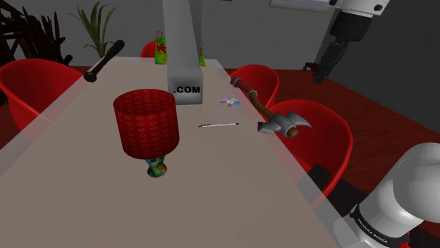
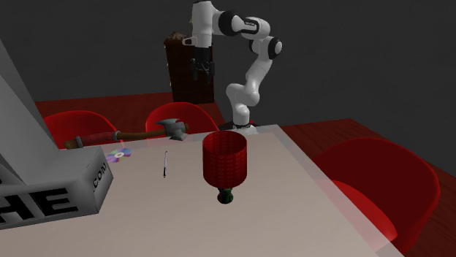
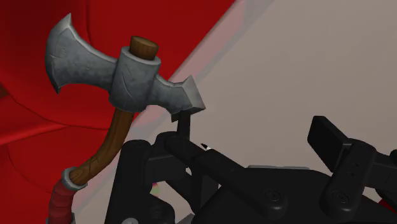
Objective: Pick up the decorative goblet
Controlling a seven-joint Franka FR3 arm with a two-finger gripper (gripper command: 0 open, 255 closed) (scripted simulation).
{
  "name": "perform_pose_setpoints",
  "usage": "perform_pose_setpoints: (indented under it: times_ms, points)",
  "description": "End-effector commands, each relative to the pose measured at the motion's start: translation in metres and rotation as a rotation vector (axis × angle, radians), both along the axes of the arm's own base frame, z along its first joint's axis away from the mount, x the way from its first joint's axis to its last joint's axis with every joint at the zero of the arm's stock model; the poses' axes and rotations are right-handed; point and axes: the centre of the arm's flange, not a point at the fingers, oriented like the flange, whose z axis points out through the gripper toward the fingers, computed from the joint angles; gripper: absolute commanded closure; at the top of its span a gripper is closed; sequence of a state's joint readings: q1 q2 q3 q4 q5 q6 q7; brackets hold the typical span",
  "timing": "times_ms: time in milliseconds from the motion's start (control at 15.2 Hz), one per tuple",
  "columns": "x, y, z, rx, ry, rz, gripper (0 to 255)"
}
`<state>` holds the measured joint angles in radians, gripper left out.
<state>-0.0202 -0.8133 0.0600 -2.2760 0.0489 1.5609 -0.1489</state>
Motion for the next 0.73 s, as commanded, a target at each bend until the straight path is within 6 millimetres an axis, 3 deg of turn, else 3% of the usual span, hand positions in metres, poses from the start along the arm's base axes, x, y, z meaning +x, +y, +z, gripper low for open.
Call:
perform_pose_setpoints:
  times_ms: [0, 660]
  points:
    - [0.000, 0.000, 0.000, 0.000, 0.000, 0.000, 0]
    - [0.064, 0.117, -0.006, -0.014, -0.009, -0.003, 0]
